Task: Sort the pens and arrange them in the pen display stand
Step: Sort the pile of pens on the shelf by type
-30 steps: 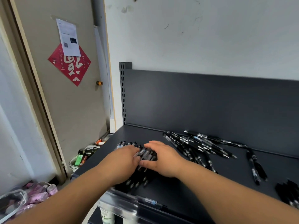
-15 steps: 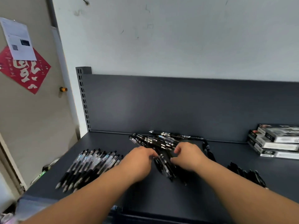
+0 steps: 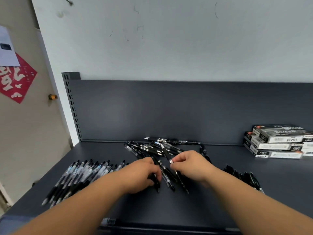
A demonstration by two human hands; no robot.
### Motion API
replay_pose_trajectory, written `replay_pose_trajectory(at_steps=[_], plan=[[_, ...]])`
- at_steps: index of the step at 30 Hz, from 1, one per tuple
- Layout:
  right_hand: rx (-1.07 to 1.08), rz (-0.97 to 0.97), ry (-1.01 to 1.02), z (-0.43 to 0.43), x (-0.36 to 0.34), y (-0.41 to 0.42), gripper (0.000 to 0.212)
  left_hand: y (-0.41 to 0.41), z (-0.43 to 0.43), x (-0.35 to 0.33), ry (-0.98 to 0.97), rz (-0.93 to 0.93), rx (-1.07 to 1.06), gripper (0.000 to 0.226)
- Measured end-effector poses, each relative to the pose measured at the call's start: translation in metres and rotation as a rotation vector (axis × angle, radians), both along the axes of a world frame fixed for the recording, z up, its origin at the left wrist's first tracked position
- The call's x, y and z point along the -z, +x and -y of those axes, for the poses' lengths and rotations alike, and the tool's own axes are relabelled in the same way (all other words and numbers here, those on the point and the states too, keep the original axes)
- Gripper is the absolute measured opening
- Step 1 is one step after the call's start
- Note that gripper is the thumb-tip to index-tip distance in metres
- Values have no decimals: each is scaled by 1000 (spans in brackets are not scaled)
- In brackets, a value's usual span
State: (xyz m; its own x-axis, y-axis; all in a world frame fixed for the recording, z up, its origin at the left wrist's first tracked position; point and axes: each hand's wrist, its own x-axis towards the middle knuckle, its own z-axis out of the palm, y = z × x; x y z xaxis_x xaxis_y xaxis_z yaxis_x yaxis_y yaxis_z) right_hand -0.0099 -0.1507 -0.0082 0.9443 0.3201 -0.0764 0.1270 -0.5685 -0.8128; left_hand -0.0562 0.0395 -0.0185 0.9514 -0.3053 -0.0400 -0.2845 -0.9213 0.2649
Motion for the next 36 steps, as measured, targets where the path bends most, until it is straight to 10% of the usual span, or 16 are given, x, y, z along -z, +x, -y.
replay_pose_trajectory(at_steps=[8,15,21,32,36], plan=[[35,-20,287,3,-7,-4,7,-8,2,1,-32,206,150,18],[209,-160,937,0,-20,-4,11,-15,17,-14,-694,589,-184,26],[146,-368,1241,-16,-24,-21,8,-6,22,-23,-1280,530,-508,23],[125,-117,651,-29,-9,-27,19,-1,13,-26,-1525,274,-603,18],[108,170,50,-17,-4,-14,25,-7,8,-31,-1429,388,-614,16]])
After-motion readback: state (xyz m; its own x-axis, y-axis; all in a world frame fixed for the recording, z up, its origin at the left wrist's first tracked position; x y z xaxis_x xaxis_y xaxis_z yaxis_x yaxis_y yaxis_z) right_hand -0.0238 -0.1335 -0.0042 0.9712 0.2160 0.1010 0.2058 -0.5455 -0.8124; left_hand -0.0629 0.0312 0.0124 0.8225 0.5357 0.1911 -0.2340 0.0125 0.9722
